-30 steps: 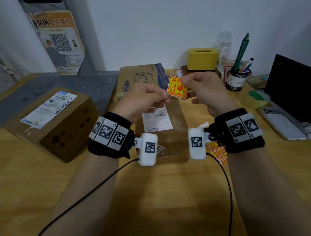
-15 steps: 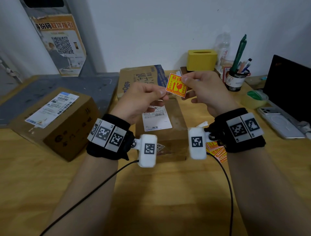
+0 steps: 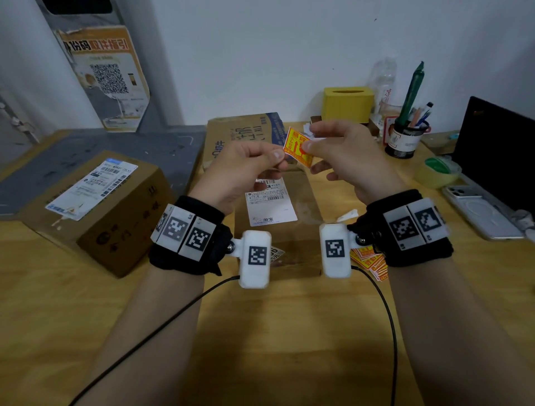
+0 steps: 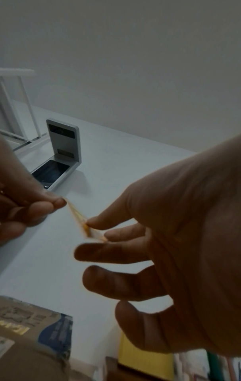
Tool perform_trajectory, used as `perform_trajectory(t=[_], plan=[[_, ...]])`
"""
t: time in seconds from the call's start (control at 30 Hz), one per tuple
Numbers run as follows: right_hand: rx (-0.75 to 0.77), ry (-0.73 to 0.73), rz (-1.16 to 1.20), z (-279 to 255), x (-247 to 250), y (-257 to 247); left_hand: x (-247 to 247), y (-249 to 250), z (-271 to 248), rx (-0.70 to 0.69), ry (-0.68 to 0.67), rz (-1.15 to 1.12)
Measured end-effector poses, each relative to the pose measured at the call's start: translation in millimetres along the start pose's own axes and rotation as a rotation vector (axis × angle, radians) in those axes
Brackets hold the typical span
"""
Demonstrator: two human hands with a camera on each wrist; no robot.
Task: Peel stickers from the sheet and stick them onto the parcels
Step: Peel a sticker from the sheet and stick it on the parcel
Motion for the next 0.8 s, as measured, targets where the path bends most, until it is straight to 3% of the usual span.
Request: perform_trajectory(t=[0.23, 0.8], plan=[[0.134, -0.031, -0.065, -7, -3, -16, 1, 2, -3, -0.012, 0.028, -0.010], [0.190, -0.022, -0.029, -9, -5, -23, -3, 14, -6, -0.051, 0.074, 0.000]])
Point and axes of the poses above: each hand's wrist, its own z-axis towards the middle knuckle, its own x-axis out of the back of the hand, y = z × x, the point moved 6 cm from there along z, towards the middle knuckle, and after that the axes turned 10 degrees about x, right-handed, at the moved point
